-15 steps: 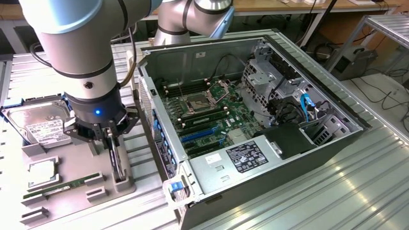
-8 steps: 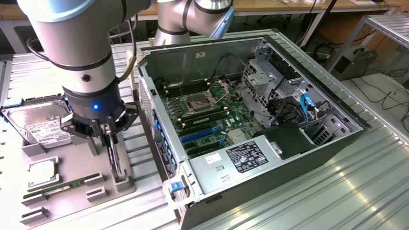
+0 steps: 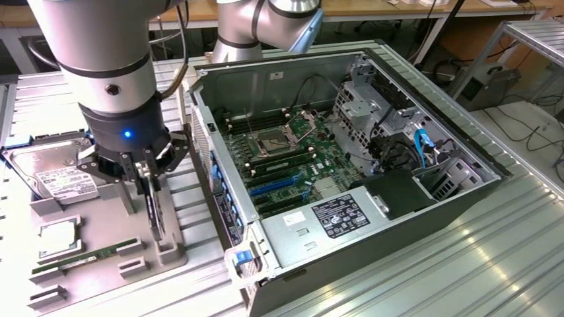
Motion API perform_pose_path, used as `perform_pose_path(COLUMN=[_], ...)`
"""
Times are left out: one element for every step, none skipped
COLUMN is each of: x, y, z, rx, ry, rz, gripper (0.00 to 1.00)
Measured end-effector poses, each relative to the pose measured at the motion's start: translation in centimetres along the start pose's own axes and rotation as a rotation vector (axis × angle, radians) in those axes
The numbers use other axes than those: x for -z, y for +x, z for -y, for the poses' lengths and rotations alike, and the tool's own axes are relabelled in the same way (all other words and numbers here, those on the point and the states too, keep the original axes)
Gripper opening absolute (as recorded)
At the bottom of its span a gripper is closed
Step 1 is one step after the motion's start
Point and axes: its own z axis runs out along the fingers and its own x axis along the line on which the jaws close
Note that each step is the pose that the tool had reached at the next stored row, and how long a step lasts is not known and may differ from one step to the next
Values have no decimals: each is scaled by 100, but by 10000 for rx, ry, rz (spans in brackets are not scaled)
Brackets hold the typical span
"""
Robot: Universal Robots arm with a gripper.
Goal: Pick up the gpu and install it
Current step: 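Pick up the gpu and move the gpu toward the slot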
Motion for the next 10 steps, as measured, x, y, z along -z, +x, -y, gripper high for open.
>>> perform_pose_path(x=[24, 54, 88, 119, 147, 181, 215, 254, 297, 341], y=[0, 0, 0, 0, 0, -1, -2, -3, -5, -8], z=[-1, -2, -3, -4, -5, -6, -7, -9, -10, -12], rx=[0, 0, 1, 1, 0, 0, 0, 1, 1, 1], ry=[-1, 0, 0, 0, 0, 0, 0, 0, -2, 0], rz=[0, 1, 0, 0, 0, -1, 0, 0, 1, 0], gripper=[26, 26, 26, 26, 26, 26, 26, 26, 26, 26])
